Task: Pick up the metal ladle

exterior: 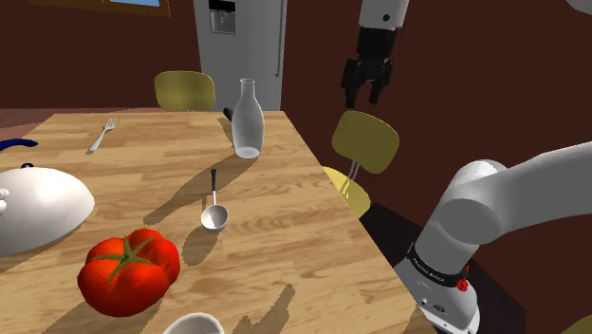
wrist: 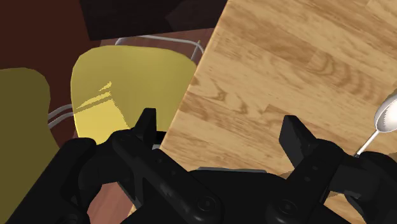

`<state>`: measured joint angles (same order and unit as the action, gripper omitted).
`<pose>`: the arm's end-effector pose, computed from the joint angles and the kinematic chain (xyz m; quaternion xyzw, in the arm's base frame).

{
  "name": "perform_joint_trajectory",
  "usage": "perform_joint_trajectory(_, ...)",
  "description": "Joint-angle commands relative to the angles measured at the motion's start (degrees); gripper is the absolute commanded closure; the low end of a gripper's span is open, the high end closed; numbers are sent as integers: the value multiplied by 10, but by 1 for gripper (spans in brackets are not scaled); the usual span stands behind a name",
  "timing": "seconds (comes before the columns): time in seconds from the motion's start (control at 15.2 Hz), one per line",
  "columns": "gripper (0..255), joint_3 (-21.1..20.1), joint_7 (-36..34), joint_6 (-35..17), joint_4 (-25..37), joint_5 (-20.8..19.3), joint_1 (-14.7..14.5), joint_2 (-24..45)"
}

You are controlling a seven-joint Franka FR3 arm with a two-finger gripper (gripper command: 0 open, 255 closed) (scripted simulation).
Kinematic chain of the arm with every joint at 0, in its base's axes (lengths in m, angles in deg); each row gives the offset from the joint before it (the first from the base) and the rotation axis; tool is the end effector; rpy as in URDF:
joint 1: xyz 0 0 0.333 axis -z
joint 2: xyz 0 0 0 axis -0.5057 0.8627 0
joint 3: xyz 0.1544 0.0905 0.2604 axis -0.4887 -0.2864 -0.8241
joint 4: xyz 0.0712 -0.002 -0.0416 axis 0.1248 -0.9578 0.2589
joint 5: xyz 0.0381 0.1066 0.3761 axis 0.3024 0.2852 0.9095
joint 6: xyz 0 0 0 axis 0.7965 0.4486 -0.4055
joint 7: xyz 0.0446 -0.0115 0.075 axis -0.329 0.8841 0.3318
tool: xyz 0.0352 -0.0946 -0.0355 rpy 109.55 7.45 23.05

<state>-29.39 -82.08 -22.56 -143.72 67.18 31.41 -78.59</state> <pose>0.3036 0.0159 0.6034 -0.9967 0.0781 0.0216 0.0108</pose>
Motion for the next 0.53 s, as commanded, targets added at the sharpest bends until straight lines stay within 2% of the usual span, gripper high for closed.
perform_joint_trajectory(0.0,0,0,0,0,0,0,0,0)
perform_joint_trajectory(0.46,0,-75,-106,-103,-39,60,-10,49)
